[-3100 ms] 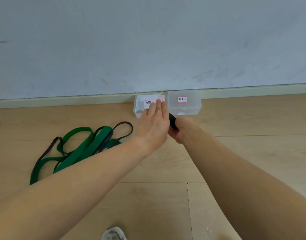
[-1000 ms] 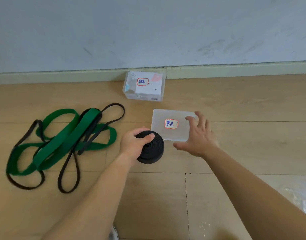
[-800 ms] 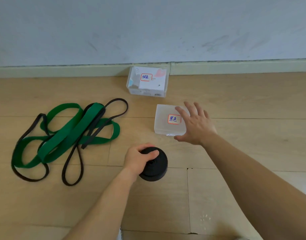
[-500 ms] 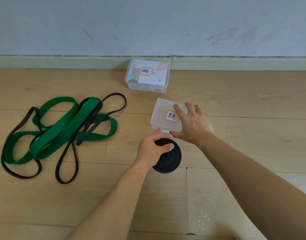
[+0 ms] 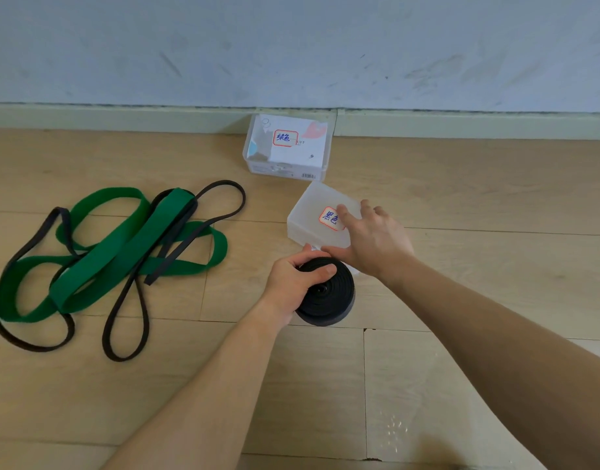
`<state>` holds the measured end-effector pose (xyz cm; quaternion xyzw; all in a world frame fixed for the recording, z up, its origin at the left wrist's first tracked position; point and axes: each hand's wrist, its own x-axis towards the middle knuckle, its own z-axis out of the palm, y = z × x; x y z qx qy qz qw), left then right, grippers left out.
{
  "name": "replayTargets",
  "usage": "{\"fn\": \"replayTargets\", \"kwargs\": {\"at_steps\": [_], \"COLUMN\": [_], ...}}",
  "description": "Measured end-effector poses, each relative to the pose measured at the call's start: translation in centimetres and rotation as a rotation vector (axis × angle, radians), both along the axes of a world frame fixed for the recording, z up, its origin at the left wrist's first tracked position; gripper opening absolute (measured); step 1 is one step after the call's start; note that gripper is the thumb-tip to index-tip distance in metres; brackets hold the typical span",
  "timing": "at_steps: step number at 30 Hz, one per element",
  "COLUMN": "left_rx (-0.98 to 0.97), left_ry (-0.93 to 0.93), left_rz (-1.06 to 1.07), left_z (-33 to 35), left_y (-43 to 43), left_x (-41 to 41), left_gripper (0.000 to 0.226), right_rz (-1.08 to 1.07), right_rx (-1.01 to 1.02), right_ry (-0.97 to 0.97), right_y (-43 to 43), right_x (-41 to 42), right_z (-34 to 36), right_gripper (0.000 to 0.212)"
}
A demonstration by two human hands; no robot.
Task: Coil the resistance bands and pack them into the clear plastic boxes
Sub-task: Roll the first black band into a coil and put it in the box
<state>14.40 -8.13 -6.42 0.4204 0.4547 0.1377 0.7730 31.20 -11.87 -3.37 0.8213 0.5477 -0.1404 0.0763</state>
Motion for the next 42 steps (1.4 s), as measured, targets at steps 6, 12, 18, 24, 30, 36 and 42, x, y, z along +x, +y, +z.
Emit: {"fn": "replayTargets", "kwargs": {"at_steps": [6,12,18,24,30,36,42], "left_rx": [-0.041,-0.01,0.167,0.569,0.64,0.637,0.433], "left_ry": [0.003,0.013,0.019,0.267,0.369,0.409,0.344], "left_rz": [-0.058,-0.045,-0.071,-0.337,-0.472,-0.475,-0.411], "left_z": [0.2,-0.2,1.2,2.7,3.7,3.6,2.8], "left_y": [0.6,0.7,1.7,3.6,4.1,4.0,3.2], "left_x": [-1.0,-1.0,-0.7,0.5,2.0,1.5,-2.2], "left_gripper": [0.021,0.026,0.03,0.033,0.033,0.034,0.025], "right_rz": [0.057,0.215,0.255,-0.053,-0.08,-0.054,-0.325], "right_rx": [-0.055,-0.117,-0.076,0.01,0.034,0.047,0.348], "right_ry": [-0.076,-0.268,-0.187,0.163,0.152,0.169,0.429], "right_y": [-0.2,0.6,2.7,4.2,4.2,4.4,4.1], "right_x": [-0.7,-1.1,-0.6,1.0,1.9,2.4,4.9], "right_z": [0.4,0.6,1.9,3.5,3.9,4.2,5.0], "right_gripper": [0.094,0.089,0.059,0.031,0.015,0.018,0.038]}}
